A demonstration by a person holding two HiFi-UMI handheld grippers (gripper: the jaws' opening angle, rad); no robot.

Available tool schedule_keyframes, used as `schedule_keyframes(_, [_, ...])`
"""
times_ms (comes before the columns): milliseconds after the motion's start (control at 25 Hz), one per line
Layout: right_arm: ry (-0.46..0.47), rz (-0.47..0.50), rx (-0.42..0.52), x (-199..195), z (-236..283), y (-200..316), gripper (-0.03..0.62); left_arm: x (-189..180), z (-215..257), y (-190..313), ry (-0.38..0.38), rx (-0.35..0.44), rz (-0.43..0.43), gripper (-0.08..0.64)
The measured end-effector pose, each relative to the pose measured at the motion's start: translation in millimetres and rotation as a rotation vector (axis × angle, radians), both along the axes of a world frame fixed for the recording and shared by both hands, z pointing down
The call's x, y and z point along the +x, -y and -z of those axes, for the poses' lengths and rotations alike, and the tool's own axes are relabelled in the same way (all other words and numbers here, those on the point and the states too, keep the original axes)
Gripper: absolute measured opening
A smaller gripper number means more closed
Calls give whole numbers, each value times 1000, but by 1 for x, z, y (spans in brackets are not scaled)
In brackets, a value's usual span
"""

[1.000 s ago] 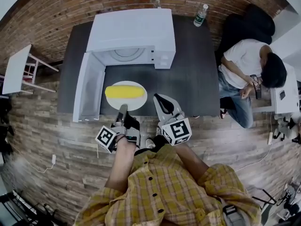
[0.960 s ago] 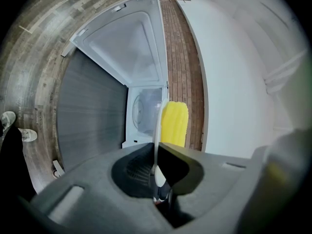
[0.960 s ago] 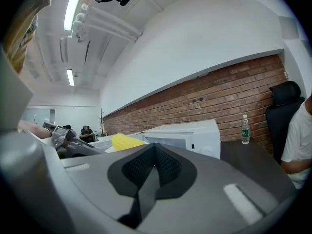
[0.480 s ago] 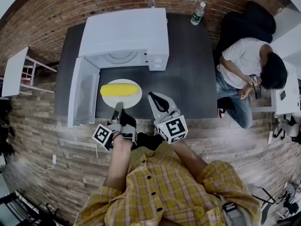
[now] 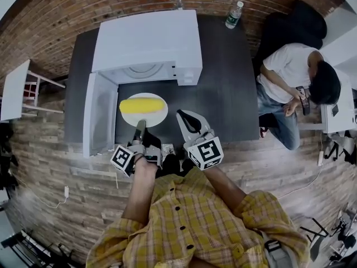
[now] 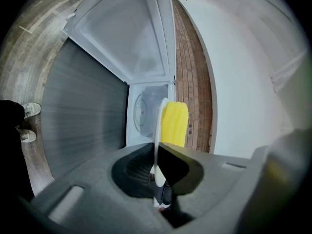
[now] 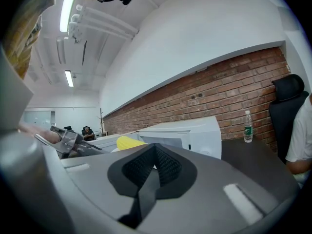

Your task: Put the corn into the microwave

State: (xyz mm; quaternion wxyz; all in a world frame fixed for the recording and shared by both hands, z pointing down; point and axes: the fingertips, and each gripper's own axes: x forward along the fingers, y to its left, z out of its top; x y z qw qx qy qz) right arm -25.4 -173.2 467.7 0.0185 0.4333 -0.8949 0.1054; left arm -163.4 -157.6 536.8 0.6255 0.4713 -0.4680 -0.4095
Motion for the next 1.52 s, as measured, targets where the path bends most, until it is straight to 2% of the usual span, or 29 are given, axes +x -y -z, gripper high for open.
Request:
schedule_keyframes(440, [-17, -66, -20, -15, -10, 33, -2, -24, -25, 47, 13, -29, -47, 18])
schedule_keyframes(600, [-24, -85, -28, -20, -17, 44, -2, -35, -46, 59, 37, -75, -65, 18])
schedule_keyframes(720, [-21, -99, -34, -23, -21, 53, -2, -39, -53, 74, 32, -67, -69, 17])
schedule_keyframes(920, [-21, -108, -33, -30, -25, 62, -2, -48, -71, 88, 65, -90, -78, 18])
schedule_keyframes(1240, [-51, -126, -43, -32, -31, 72, -2, -53, -91, 119, 74, -103, -80, 18])
schedule_keyframes(1520, [-64, -142, -58, -30, -38, 80, -2, -54, -106, 143, 61, -129, -48, 18])
